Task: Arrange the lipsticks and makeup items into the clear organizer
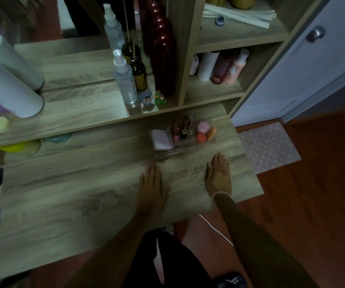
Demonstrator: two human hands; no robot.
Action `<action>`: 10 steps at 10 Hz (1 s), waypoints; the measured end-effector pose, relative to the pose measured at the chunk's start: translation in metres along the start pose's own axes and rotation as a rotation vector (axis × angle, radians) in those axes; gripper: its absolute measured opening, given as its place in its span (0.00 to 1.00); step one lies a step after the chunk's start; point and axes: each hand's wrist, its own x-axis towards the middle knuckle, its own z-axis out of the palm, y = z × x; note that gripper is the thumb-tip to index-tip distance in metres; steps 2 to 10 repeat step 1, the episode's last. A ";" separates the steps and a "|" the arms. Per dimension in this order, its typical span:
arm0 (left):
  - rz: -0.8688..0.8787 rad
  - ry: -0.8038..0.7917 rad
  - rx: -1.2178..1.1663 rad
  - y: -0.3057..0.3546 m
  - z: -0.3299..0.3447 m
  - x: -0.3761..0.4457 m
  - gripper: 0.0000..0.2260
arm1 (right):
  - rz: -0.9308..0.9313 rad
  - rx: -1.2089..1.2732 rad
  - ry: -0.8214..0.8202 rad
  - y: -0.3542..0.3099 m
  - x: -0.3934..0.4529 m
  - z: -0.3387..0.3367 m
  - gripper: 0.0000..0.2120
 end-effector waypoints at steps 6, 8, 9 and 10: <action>0.122 -0.032 0.079 -0.005 0.003 -0.006 0.26 | 0.006 0.015 0.032 -0.004 -0.026 0.007 0.23; 0.122 -0.032 0.079 -0.005 0.003 -0.006 0.26 | 0.006 0.015 0.032 -0.004 -0.026 0.007 0.23; 0.122 -0.032 0.079 -0.005 0.003 -0.006 0.26 | 0.006 0.015 0.032 -0.004 -0.026 0.007 0.23; 0.122 -0.032 0.079 -0.005 0.003 -0.006 0.26 | 0.006 0.015 0.032 -0.004 -0.026 0.007 0.23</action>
